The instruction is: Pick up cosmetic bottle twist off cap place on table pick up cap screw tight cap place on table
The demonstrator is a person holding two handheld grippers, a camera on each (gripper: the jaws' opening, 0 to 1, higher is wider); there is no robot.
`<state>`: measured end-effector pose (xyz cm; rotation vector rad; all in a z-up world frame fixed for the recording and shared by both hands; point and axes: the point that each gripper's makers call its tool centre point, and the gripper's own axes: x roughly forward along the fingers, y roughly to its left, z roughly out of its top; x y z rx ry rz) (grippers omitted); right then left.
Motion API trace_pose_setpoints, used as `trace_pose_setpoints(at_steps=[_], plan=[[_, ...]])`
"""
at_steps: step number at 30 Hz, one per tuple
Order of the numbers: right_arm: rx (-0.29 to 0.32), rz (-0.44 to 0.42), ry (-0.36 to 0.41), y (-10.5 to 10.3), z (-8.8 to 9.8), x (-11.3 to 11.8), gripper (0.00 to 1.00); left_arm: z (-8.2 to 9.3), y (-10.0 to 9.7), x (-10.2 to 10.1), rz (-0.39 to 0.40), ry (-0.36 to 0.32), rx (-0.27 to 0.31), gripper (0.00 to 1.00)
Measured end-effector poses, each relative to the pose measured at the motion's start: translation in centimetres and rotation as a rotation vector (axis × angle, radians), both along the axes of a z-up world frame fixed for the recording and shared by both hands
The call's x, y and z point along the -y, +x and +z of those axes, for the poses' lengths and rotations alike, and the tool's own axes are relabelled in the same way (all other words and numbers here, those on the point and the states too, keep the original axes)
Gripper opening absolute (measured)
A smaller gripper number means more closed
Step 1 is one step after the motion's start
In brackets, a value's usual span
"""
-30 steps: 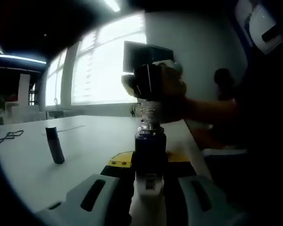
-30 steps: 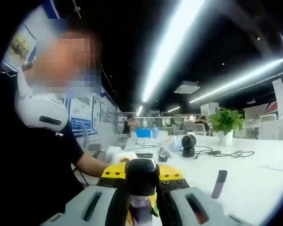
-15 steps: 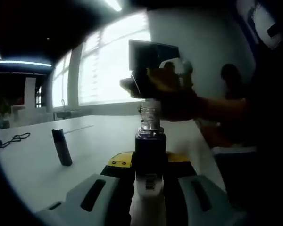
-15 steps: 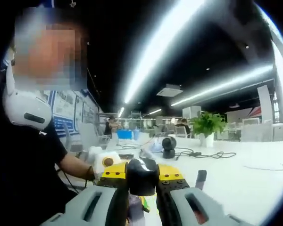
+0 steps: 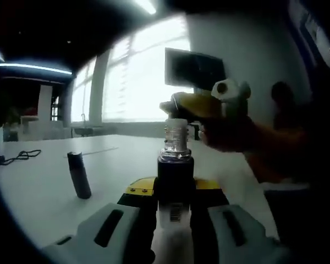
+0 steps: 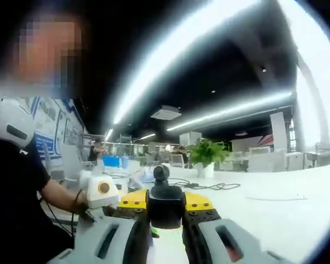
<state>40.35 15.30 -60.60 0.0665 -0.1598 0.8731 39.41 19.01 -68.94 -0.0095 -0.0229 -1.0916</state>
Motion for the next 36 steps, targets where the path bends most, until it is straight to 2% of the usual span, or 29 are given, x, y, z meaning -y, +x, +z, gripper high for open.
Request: trace_pose_setpoints(at_steps=[10, 12, 13, 18, 21, 24, 29, 31, 33, 36], plan=[[0.010, -0.176, -0.028, 1.7, -1.2, 3.1, 0.16, 0.7, 3.3, 0.5, 0.096, -0.015, 0.006, 0.12], [-0.008, -0.210, -0.017, 2.1, -1.6, 3.9, 0.16, 0.8, 3.7, 0.9, 0.105, -0.006, 0.017, 0.12], [-0.023, -0.255, 0.017, 2.5, -1.7, 4.6, 0.16, 0.9, 3.9, 1.2, 0.105, -0.002, 0.022, 0.12], [-0.049, -0.383, 0.046, 3.6, -2.9, 6.8, 0.16, 0.2, 5.8, 2.2, 0.148, 0.003, 0.003, 0.12], [-0.053, -0.465, -0.040, 4.1, -4.3, 7.5, 0.16, 0.2, 6.8, 2.6, 0.173, -0.008, -0.012, 0.12], [-0.069, -0.476, -0.011, 4.4, -4.7, 7.6, 0.16, 0.0, 7.7, 2.9, 0.198, 0.008, 0.000, 0.12], [-0.091, -0.538, -0.042, 5.3, -6.0, 8.4, 0.16, -1.0, 9.2, 3.7, 0.216, 0.038, -0.020, 0.12], [-0.098, -0.553, -0.065, 5.5, -6.5, 8.5, 0.16, -0.9, 9.4, 4.0, 0.215, 0.046, -0.001, 0.12], [-0.094, -0.559, -0.078, 5.7, -6.8, 8.5, 0.16, -0.8, 9.7, 4.1, 0.220, 0.033, -0.013, 0.12], [-0.120, -0.576, -0.074, 6.3, -7.7, 9.1, 0.16, -1.5, 10.1, 4.6, 0.233, 0.061, -0.035, 0.12]])
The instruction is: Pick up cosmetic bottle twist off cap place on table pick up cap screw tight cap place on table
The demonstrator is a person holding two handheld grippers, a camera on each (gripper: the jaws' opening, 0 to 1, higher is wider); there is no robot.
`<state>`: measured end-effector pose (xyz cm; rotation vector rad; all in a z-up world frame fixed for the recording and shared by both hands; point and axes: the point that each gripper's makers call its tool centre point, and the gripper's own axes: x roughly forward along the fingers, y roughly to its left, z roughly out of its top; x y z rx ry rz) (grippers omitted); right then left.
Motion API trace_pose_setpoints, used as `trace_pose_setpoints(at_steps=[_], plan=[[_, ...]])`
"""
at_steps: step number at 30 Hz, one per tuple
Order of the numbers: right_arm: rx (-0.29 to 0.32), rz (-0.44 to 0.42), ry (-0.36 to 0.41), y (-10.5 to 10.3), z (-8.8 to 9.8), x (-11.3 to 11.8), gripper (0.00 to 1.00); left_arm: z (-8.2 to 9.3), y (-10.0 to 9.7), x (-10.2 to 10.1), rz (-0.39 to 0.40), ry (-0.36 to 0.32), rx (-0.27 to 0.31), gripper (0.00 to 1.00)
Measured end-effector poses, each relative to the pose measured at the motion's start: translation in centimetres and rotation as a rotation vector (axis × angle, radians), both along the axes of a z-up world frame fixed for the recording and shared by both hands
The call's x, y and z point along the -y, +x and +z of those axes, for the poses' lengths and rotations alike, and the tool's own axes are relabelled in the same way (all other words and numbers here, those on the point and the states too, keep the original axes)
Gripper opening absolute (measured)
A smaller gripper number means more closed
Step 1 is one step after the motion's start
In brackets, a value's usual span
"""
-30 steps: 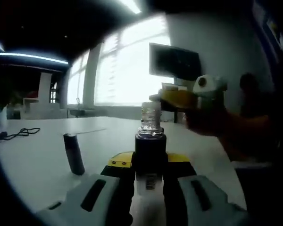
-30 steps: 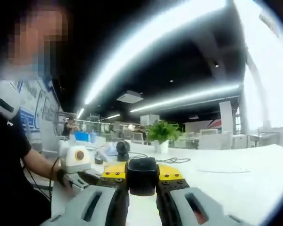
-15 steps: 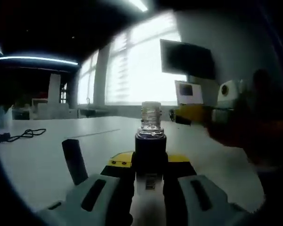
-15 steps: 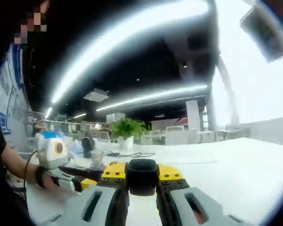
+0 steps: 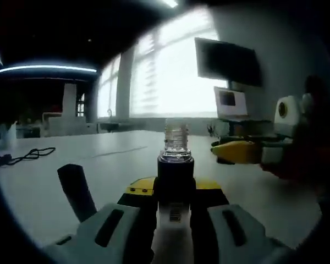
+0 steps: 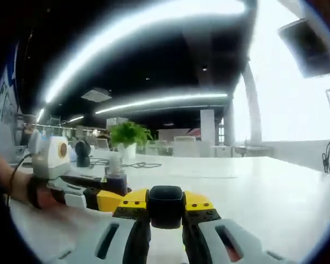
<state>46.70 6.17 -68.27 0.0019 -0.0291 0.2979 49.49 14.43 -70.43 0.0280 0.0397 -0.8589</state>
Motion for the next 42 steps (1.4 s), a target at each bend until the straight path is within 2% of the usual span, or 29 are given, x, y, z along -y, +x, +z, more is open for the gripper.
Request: trace_pose_setpoints(at_steps=[5, 10, 16, 24, 28, 34, 42], plan=[[-0.021, -0.020, -0.013, 0.5, -1.0, 0.2, 0.16, 0.0, 0.4, 0.5, 0.001, 0.005, 0.005, 0.12], [-0.038, -0.026, -0.021, 0.8, -1.4, 0.3, 0.16, 0.0, 0.4, 0.1, 0.023, 0.006, 0.015, 0.12], [-0.055, -0.006, -0.103, 0.8, -2.1, -0.8, 0.16, 0.0, 0.0, -0.1, 0.024, 0.012, 0.029, 0.13], [-0.110, -0.007, -0.127, 1.6, -3.2, -0.9, 0.16, 0.0, -0.1, -0.5, 0.029, 0.010, 0.029, 0.13], [-0.125, -0.008, -0.140, 1.6, -3.5, -0.8, 0.16, -0.1, -0.2, -0.6, 0.029, 0.027, 0.039, 0.14], [-0.141, -0.016, -0.148, 1.6, -3.9, -0.4, 0.16, 0.0, -0.3, -0.6, 0.024, 0.011, 0.036, 0.14], [-0.183, -0.001, -0.204, 1.7, -5.0, -0.9, 0.16, -0.3, -0.5, -0.8, 0.021, 0.031, 0.029, 0.17]])
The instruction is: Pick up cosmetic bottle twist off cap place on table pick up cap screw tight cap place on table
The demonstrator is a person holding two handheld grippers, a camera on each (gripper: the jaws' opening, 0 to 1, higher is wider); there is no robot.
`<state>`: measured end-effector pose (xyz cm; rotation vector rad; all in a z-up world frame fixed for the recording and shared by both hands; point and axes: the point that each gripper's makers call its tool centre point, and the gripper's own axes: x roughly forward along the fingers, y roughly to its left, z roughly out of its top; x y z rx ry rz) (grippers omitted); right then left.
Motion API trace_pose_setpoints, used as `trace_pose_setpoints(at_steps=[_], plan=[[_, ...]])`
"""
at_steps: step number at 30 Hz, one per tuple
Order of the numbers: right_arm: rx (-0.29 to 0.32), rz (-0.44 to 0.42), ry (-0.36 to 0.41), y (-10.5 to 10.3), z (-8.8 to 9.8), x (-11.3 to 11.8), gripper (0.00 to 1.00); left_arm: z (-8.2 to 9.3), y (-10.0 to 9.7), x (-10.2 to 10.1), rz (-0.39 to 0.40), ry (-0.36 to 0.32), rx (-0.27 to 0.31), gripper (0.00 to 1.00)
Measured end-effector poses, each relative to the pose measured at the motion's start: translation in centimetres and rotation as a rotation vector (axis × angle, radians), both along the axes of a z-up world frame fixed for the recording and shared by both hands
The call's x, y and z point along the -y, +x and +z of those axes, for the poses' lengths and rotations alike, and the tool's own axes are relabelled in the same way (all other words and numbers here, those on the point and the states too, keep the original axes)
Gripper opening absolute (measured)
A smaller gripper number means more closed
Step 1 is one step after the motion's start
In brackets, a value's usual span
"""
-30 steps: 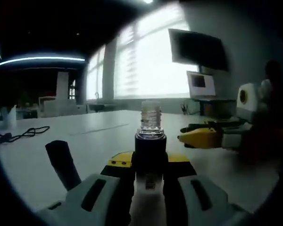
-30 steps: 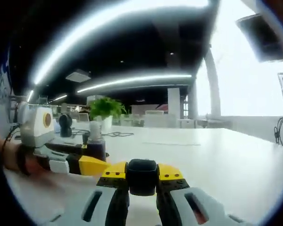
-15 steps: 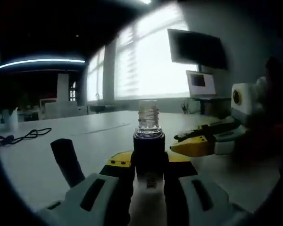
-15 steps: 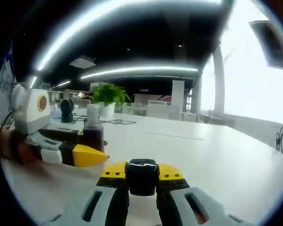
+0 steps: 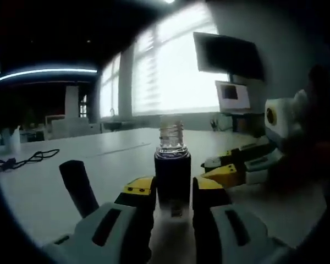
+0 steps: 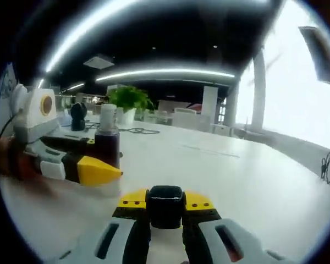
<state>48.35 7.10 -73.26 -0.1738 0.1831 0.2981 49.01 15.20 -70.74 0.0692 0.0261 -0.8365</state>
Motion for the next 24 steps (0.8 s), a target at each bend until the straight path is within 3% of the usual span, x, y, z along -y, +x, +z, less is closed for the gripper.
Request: trace_pose_setpoints(at_steps=[18, 24], plan=[[-0.029, 0.004, -0.032, -0.30, -0.68, -0.12, 0.18, 0.13, -0.42, -0.46, 0.005, -0.011, 0.001, 0.17], [-0.026, 0.007, -0.032, -0.23, -0.66, -0.18, 0.24, 0.32, -0.60, -0.60, 0.004, -0.021, 0.003, 0.17]])
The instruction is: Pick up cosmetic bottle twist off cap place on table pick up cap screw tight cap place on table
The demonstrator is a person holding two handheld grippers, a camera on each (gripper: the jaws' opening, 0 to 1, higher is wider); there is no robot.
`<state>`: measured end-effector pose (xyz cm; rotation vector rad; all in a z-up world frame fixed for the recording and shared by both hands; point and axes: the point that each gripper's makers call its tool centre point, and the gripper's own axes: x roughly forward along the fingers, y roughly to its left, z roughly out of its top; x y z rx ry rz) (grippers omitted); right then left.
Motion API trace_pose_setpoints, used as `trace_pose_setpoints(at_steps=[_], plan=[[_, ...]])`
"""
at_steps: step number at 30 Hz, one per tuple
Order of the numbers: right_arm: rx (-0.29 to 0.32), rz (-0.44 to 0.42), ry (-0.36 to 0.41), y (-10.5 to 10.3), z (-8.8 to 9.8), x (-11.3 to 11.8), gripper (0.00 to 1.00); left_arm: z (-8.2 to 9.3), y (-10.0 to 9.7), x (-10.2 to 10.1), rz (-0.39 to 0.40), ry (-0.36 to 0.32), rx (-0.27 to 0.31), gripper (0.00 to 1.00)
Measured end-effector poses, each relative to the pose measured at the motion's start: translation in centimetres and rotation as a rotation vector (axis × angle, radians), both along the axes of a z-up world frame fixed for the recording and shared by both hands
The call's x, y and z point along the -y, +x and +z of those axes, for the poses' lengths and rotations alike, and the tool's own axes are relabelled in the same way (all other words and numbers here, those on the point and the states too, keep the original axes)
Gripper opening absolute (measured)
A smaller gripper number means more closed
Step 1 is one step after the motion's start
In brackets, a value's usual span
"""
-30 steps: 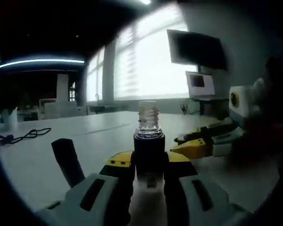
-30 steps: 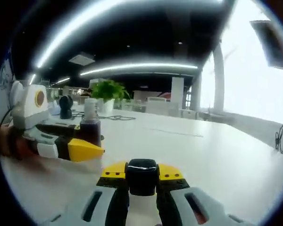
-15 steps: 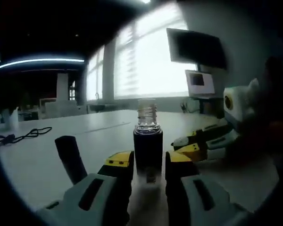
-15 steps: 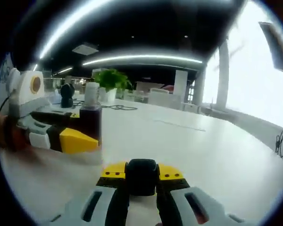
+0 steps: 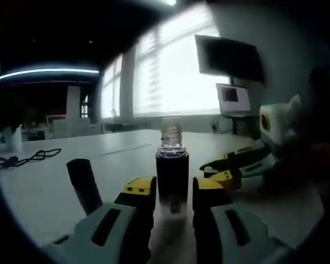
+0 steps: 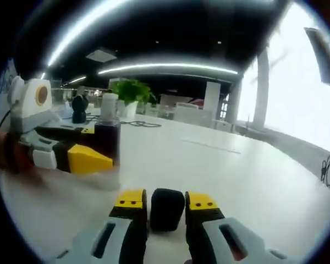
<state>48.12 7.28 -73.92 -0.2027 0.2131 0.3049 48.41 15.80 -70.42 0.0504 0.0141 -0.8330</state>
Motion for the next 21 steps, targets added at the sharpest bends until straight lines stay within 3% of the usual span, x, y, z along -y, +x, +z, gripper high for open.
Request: trace_pose_setpoints(at_steps=[8, 13, 21], plan=[[0.059, -0.002, 0.031, -0.6, 1.3, 0.1, 0.26, 0.2, -0.2, -0.1, -0.004, -0.009, 0.007, 0.18], [0.123, 0.017, 0.076, -1.7, 2.6, -0.2, 0.30, 0.7, -1.2, -0.6, -0.007, -0.011, 0.048, 0.20], [0.151, 0.032, 0.106, -3.8, 3.4, -0.4, 0.31, 1.2, -3.6, -2.4, -0.010, -0.009, 0.084, 0.21]])
